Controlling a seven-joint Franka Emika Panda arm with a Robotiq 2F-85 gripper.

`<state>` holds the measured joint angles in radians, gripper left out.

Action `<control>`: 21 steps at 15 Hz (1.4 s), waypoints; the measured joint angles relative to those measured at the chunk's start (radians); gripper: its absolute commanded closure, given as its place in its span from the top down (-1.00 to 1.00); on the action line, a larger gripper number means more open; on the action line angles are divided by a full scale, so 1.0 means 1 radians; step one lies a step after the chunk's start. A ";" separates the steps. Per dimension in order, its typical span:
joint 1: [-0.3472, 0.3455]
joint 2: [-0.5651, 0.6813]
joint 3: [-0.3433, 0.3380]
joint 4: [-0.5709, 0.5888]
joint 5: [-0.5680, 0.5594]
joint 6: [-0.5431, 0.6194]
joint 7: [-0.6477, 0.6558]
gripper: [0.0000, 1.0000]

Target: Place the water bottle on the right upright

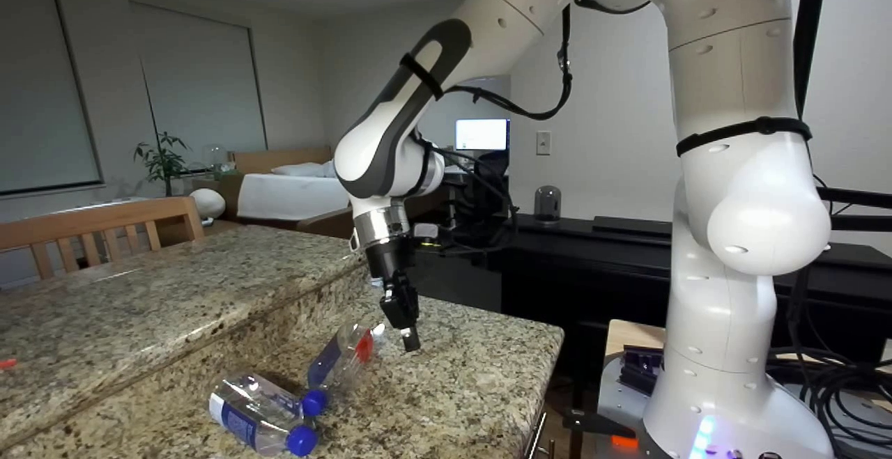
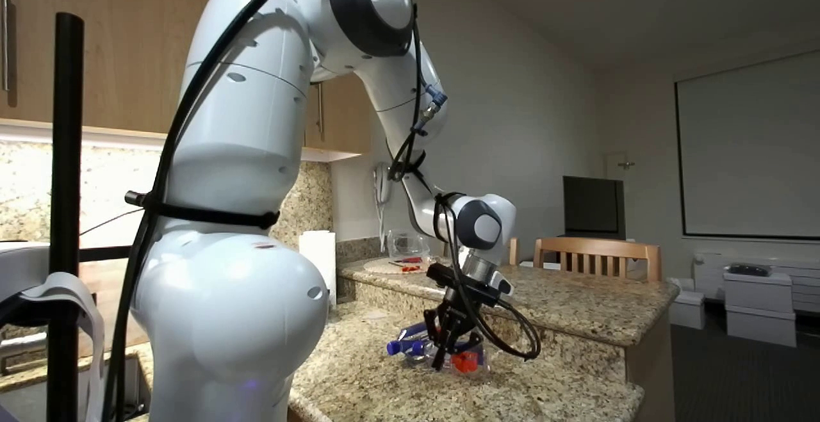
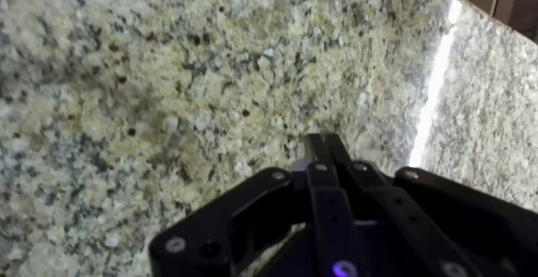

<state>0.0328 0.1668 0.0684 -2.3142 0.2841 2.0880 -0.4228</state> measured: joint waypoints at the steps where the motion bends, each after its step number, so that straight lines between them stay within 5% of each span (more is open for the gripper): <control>1: 0.005 0.033 0.011 0.029 0.004 0.022 0.000 -0.90; 8: 0.010 0.266 0.047 0.228 0.007 0.135 0.011 -0.88; 17: 0.070 0.235 0.061 0.358 -0.130 0.181 0.176 -0.93; 18: 0.077 0.218 0.060 0.358 -0.146 0.180 0.202 -0.42; 21: 0.091 0.162 0.060 0.337 -0.161 0.178 0.265 -0.19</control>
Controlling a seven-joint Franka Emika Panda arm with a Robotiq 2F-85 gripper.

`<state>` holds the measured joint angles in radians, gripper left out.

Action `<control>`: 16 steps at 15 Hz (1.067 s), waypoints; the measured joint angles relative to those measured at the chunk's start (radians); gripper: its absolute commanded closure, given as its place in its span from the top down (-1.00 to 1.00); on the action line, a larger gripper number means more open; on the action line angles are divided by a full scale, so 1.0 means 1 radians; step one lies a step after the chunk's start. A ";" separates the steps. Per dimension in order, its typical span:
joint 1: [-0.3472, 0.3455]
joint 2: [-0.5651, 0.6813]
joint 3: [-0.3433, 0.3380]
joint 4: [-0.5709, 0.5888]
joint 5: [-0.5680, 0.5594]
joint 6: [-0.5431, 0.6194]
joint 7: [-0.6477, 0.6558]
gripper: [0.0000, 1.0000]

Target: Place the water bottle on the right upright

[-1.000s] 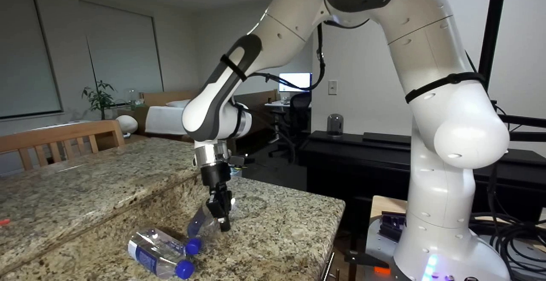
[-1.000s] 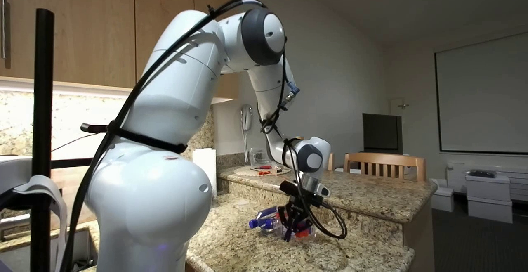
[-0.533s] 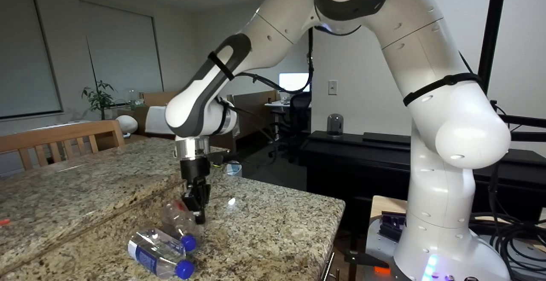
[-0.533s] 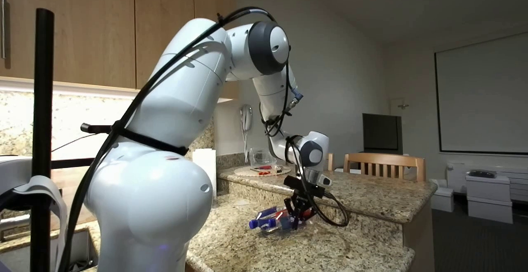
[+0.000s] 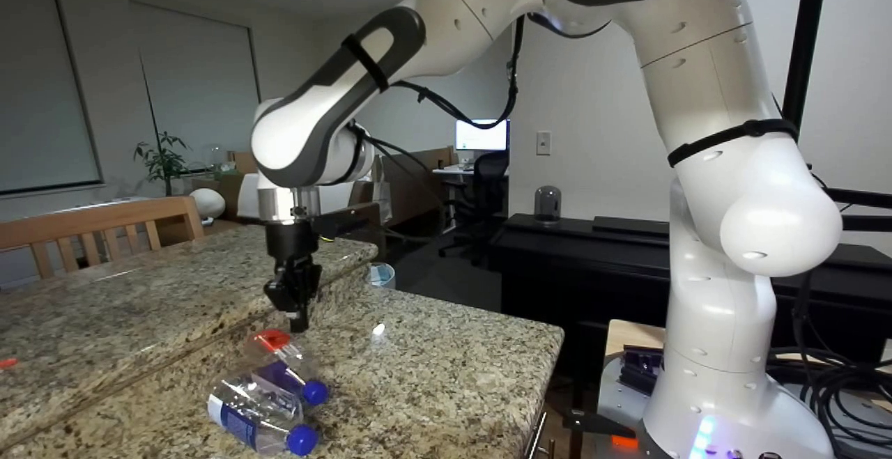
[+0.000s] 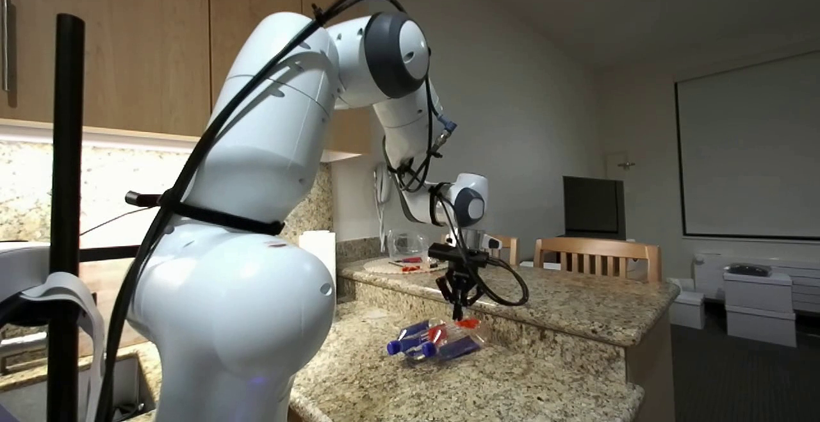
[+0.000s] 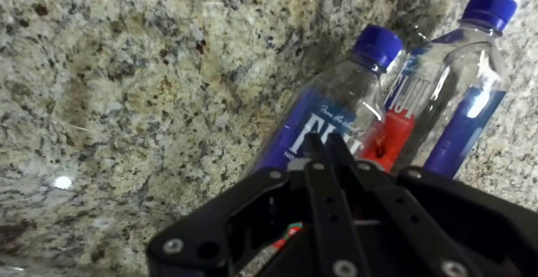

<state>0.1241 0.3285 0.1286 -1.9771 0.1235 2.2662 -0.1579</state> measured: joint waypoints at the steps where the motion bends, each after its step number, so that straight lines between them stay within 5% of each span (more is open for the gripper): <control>1: 0.003 -0.020 0.000 -0.018 -0.001 -0.004 0.023 -0.09; 9: 0.014 -0.135 0.041 -0.217 0.051 -0.092 0.086 0.95; 16: 0.029 -0.148 0.073 -0.351 0.119 0.159 0.085 1.00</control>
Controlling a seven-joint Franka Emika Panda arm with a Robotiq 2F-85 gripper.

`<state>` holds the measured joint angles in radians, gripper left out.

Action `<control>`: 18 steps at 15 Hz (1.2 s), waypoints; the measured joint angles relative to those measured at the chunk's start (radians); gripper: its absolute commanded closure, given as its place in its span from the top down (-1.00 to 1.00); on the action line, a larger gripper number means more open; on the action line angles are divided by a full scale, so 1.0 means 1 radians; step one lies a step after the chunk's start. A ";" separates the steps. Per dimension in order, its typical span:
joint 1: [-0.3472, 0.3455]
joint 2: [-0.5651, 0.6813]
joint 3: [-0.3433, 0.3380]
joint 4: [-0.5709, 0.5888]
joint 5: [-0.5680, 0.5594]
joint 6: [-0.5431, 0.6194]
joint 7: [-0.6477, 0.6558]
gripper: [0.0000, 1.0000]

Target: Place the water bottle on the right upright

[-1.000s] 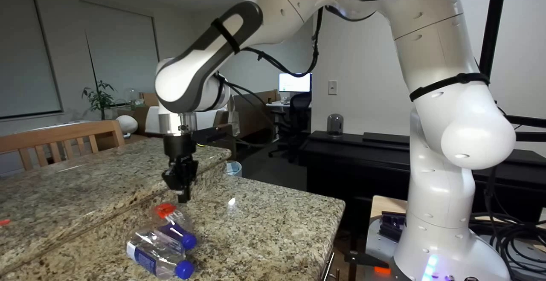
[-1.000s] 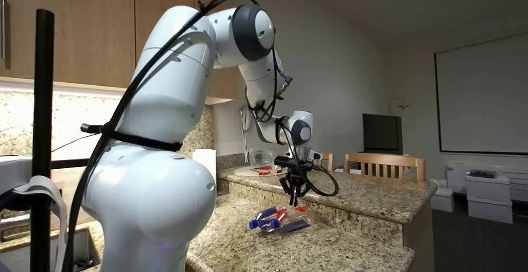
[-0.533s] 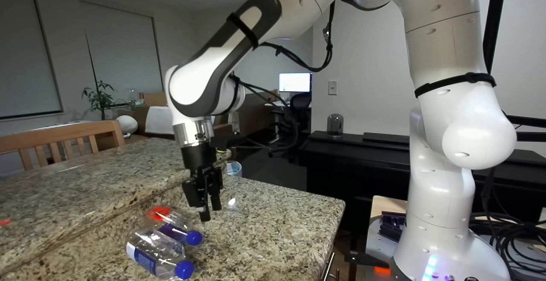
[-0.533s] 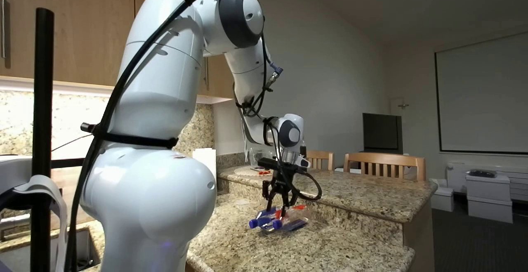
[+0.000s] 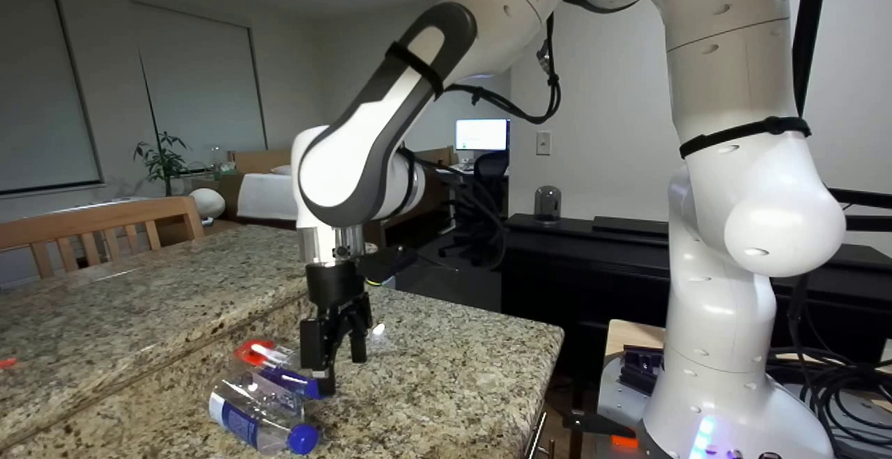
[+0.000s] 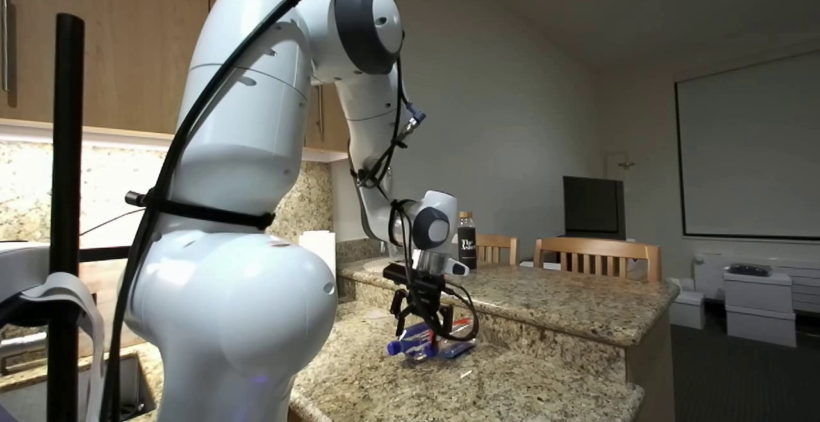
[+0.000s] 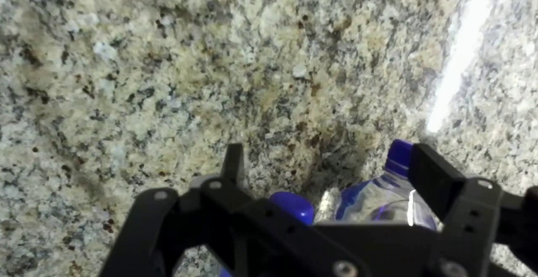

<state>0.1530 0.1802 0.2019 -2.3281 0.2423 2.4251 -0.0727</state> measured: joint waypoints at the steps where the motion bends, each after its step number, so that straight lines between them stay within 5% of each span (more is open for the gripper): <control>1: 0.001 0.001 0.004 -0.020 0.006 0.058 -0.001 1.00; 9: 0.058 0.006 0.009 -0.220 -0.046 0.659 0.076 1.00; 13: 0.195 0.016 -0.122 -0.335 -0.057 0.915 0.139 1.00; 18: 0.322 0.054 -0.216 -0.381 0.050 1.033 0.139 1.00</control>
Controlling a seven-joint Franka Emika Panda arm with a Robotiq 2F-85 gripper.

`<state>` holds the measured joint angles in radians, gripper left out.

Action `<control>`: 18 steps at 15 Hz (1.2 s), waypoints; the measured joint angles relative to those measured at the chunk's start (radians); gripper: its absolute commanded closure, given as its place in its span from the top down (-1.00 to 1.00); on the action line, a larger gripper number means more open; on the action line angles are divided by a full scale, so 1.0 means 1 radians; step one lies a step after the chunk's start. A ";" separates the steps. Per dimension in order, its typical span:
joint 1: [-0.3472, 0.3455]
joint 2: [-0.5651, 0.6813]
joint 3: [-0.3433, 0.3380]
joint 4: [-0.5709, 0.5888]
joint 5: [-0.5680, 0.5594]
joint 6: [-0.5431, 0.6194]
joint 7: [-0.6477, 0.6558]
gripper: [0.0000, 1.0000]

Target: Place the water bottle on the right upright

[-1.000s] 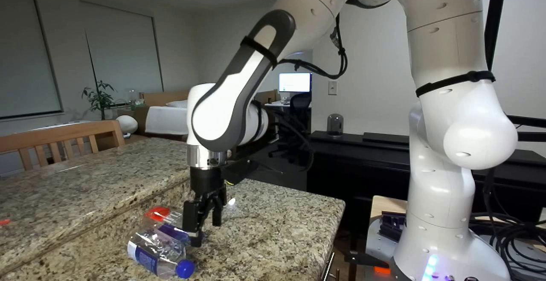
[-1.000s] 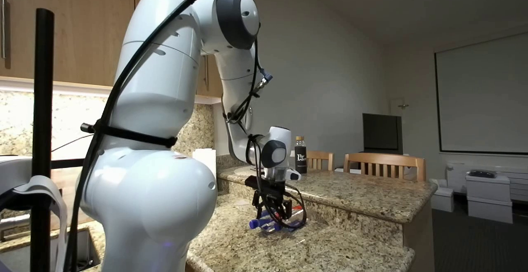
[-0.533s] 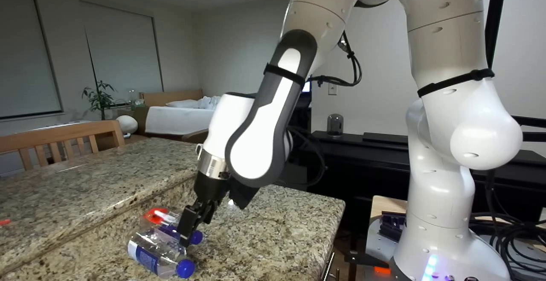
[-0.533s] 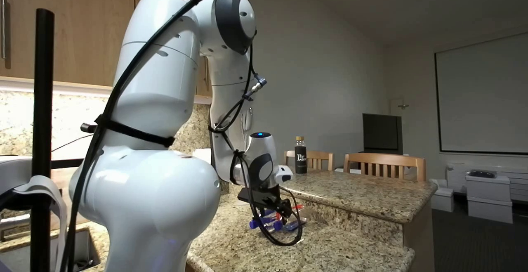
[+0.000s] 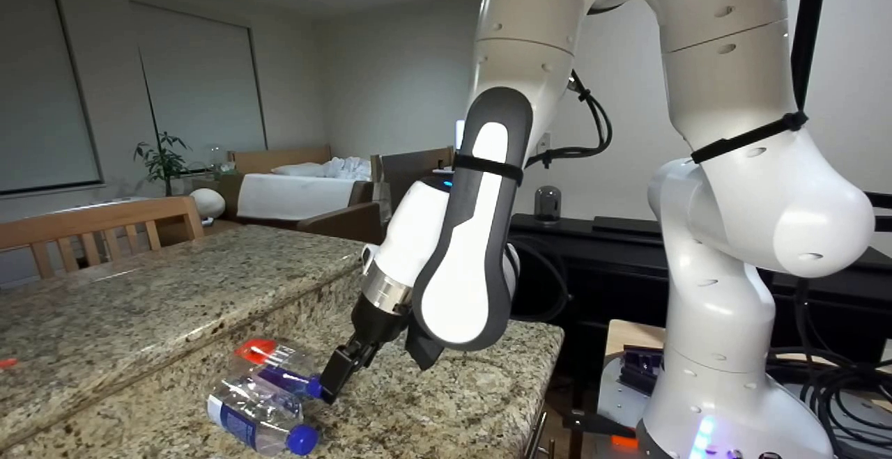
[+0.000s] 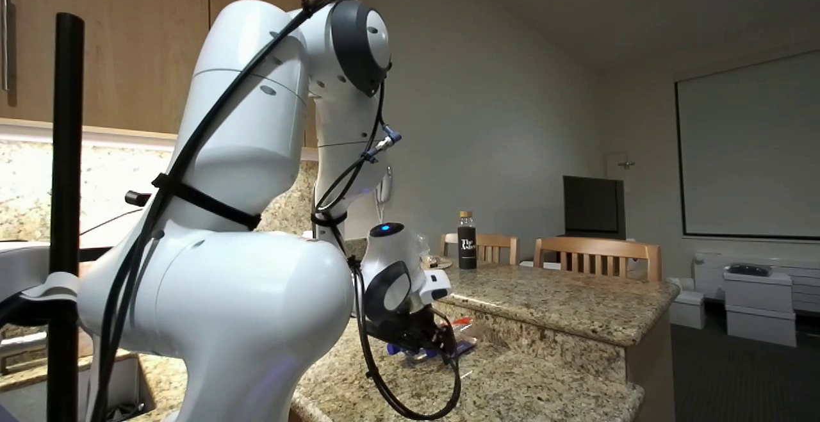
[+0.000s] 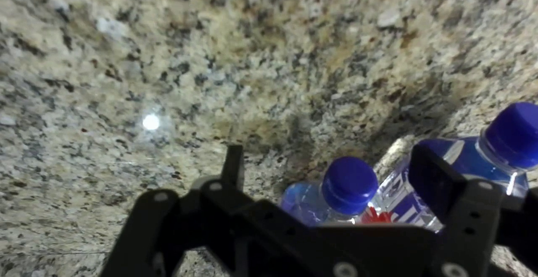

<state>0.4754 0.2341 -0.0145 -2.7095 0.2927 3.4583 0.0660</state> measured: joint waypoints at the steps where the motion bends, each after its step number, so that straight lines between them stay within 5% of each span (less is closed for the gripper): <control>1: 0.023 0.000 -0.013 0.005 0.015 0.000 0.000 1.00; 8: 0.133 0.003 -0.089 0.062 0.036 -0.003 0.000 1.00; 16: 0.138 0.032 -0.113 0.070 0.036 -0.003 0.001 1.00; 17: 0.136 0.037 -0.113 0.071 0.036 -0.003 0.001 0.96; 18: 0.133 0.043 -0.113 0.075 0.036 -0.003 0.001 0.47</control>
<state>0.6089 0.2774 -0.1276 -2.6350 0.3283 3.4549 0.0670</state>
